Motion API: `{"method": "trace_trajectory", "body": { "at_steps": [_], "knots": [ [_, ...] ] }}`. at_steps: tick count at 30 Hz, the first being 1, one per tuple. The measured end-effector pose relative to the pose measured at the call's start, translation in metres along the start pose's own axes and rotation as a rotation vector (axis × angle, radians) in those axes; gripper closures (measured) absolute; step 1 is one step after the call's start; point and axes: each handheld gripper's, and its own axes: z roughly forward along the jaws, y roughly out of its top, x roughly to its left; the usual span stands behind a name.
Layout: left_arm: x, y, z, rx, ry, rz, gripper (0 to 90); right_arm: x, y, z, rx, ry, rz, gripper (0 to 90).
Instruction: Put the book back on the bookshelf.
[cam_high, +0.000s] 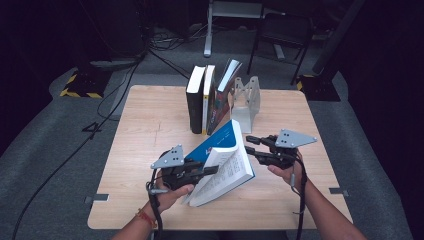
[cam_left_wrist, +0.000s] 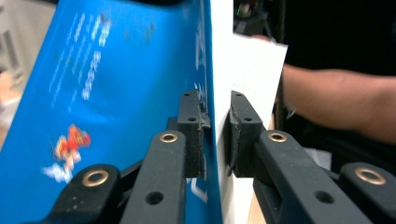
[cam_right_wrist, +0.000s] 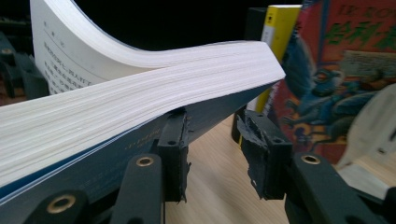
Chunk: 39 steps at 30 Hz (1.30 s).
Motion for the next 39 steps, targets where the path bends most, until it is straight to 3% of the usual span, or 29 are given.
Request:
{"method": "trace_trajectory", "body": {
  "at_steps": [3, 7, 14, 18, 22, 24, 28, 31, 34, 35, 37, 38, 39],
  "knots": [
    [0.0, 0.002, 0.016, 0.002, -0.016, 0.015, 78.2, -0.007, -0.004, -0.012, 0.017, -0.048, -0.003, 61.4],
    [-0.003, 0.003, 0.014, 0.0, 0.002, 0.045, 78.1, -0.008, -0.008, -0.017, 0.012, -0.049, 0.003, 61.3],
    [-0.019, -0.004, -0.025, -0.029, 0.1, 0.066, 78.8, 0.012, 0.008, -0.008, -0.017, -0.016, -0.036, 57.2],
    [-0.023, -0.01, -0.052, -0.051, 0.158, 0.057, 79.5, 0.025, 0.023, 0.003, -0.015, 0.0, -0.056, 56.1],
    [-0.026, -0.014, -0.066, -0.043, 0.196, 0.064, 79.7, 0.034, 0.029, 0.012, 0.006, 0.026, -0.081, 50.9],
    [-0.027, -0.017, -0.072, -0.033, 0.214, 0.065, 79.3, 0.037, 0.029, 0.015, 0.017, 0.046, -0.075, 47.4],
    [-0.033, -0.028, -0.076, 0.039, 0.347, 0.067, 64.9, 0.047, 0.024, 0.021, 0.023, 0.083, -0.083, 44.8],
    [-0.037, -0.038, -0.071, 0.117, 0.391, 0.052, 61.2, 0.054, 0.02, 0.025, 0.027, 0.112, -0.078, 41.6],
    [-0.035, -0.05, -0.057, 0.226, 0.383, 0.027, 59.9, 0.058, 0.019, 0.029, 0.019, 0.134, -0.076, 40.2],
    [-0.035, -0.053, -0.053, 0.233, 0.384, 0.031, 60.7, 0.059, 0.019, 0.031, 0.016, 0.14, -0.071, 40.0],
    [-0.037, -0.048, -0.051, 0.241, 0.372, 0.088, 61.6, 0.061, 0.02, 0.033, 0.01, 0.144, -0.072, 40.0],
    [-0.037, -0.046, -0.052, 0.228, 0.371, 0.092, 64.7, 0.062, 0.021, 0.034, 0.009, 0.134, -0.082, 39.9],
    [-0.033, -0.041, -0.057, 0.173, 0.348, 0.066, 67.9, 0.062, 0.021, 0.034, 0.01, 0.129, -0.085, 39.9]
  ]
}}
